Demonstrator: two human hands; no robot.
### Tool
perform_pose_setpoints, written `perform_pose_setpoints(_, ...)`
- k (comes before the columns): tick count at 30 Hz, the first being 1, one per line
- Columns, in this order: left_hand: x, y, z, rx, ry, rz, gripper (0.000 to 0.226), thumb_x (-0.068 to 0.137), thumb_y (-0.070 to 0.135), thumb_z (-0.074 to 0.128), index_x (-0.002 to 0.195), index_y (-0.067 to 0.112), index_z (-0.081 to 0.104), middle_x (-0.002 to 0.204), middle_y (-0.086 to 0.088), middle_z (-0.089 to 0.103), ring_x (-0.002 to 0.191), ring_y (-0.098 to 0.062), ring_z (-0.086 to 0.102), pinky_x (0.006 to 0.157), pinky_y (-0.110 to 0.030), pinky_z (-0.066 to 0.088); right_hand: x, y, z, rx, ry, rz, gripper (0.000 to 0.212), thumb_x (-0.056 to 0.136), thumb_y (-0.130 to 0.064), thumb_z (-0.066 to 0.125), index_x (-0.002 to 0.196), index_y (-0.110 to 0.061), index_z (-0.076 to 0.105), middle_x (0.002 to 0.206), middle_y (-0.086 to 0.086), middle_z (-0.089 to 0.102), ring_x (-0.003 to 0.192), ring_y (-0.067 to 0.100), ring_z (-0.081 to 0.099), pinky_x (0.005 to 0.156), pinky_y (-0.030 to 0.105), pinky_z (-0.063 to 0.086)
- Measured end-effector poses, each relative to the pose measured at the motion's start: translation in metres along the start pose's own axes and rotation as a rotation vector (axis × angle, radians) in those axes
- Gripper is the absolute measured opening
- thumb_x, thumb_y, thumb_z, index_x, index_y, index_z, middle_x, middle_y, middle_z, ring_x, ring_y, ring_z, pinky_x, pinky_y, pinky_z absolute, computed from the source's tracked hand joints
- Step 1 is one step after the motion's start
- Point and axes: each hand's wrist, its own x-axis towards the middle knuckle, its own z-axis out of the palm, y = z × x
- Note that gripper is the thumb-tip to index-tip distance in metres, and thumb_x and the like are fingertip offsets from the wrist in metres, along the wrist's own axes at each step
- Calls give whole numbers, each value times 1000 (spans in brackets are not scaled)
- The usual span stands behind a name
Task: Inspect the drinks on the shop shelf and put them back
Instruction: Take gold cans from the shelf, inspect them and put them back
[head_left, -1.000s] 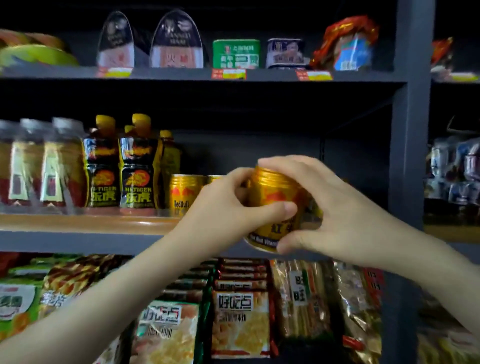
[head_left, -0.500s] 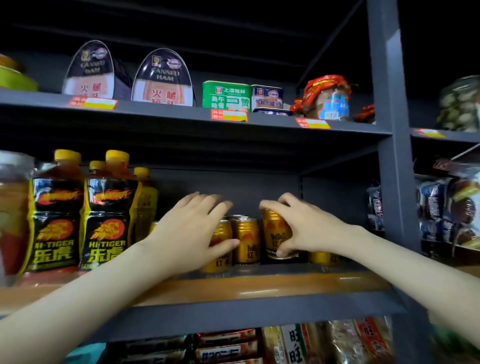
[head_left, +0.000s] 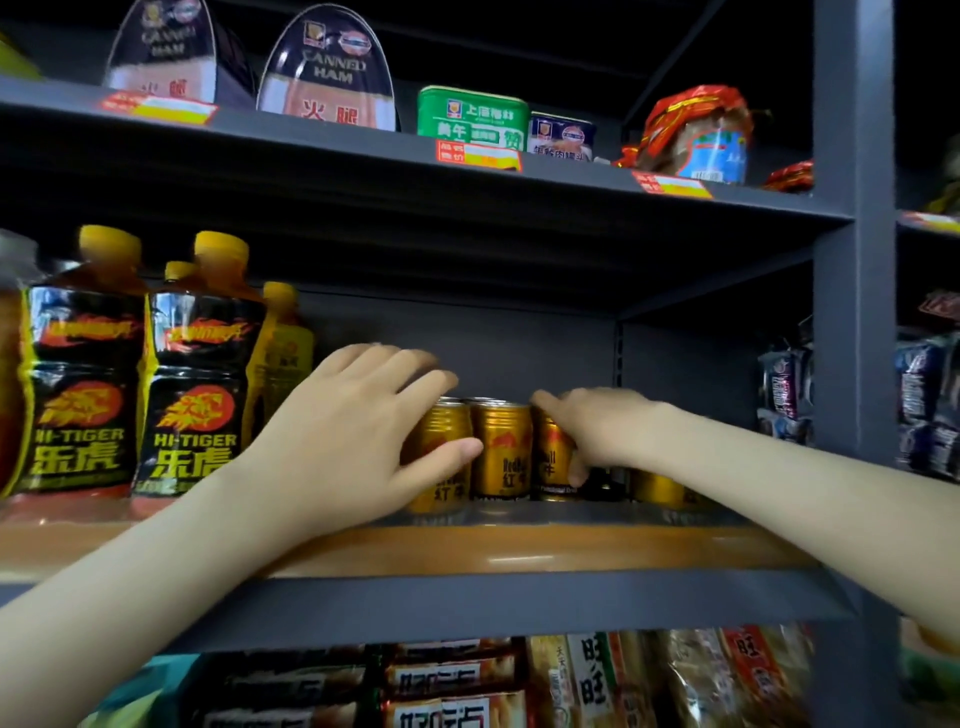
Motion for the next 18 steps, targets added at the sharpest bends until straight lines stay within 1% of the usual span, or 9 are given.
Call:
perform_pose_setpoints(2, -3, 4, -2, -5, -22, -5, 66, 93, 64, 29, 120, 15, 64, 116, -5, 65, 104, -26, 62, 93, -40, 46, 7, 0, 2, -50, -17, 31, 93, 76, -21, 80, 147, -20, 18, 112, 6, 56, 91, 24, 59, 64, 35, 49)
perform_pose_setpoints(4, -8, 10, -2, 2, -48, -8, 68, 92, 67, 29, 122, 16, 63, 119, -4, 64, 106, -25, 61, 95, -39, 45, 17, 0, 8, -102, -20, 70, 101, 79, -22, 77, 152, -20, 7, 132, 10, 51, 102, 26, 59, 71, 36, 48)
perform_pose_setpoints(7, -17, 16, 4, 43, -70, 8, 68, 91, 68, 32, 124, 18, 63, 122, -5, 63, 109, -25, 60, 102, -39, 38, 28, -2, 18, -123, -33, 114, 111, 82, -26, 74, 153, -18, -11, 155, 16, 24, 138, 35, 33, 105, 43, 39)
perform_pose_setpoints(9, -20, 16, 7, 50, -61, 2, 65, 90, 66, 36, 124, 18, 63, 121, -5, 63, 109, -25, 60, 104, -37, 31, 27, -1, 17, -47, -25, 90, 107, 86, -16, 70, 152, -19, -14, 159, 16, 12, 144, 35, 20, 111, 43, 32)
perform_pose_setpoints(10, -20, 16, 7, 47, -58, -4, 64, 89, 65, 37, 124, 18, 63, 121, -5, 63, 109, -25, 61, 104, -36, 29, 24, 0, 14, 32, -5, 66, 103, 88, -7, 65, 153, -21, -14, 161, 14, 8, 144, 34, 21, 108, 41, 35)
perform_pose_setpoints(12, -21, 17, 7, 43, -55, -13, 63, 89, 65, 38, 126, 18, 62, 120, -4, 64, 108, -24, 60, 102, -34, 29, 16, 2, 4, 249, 61, 18, 92, 90, 6, 52, 154, -24, -6, 162, 10, 6, 138, 29, 35, 93, 31, 47)
perform_pose_setpoints(15, -20, 18, 8, 42, -54, -16, 63, 89, 64, 39, 126, 18, 61, 119, -3, 63, 106, -23, 60, 101, -34, 30, 6, 4, -12, 615, 197, -66, 52, 100, -12, 42, 149, -25, 29, 153, 5, 34, 106, 14, 56, 75, 19, 49)
perform_pose_setpoints(17, -20, 19, 8, 47, -58, -18, 64, 88, 64, 39, 127, 18, 61, 119, -3, 63, 106, -24, 60, 100, -35, 31, 1, -2, -17, 795, 201, -99, 40, 100, -37, 45, 138, -27, 45, 142, 1, 48, 111, 14, 53, 89, 25, 47)
perform_pose_setpoints(18, -21, 19, 9, 49, -60, -20, 64, 89, 64, 39, 127, 18, 61, 120, -3, 63, 106, -24, 60, 100, -36, 32, 0, -6, -18, 835, 156, -111, 46, 96, -49, 48, 136, -27, 48, 138, -1, 50, 116, 16, 51, 97, 32, 46)
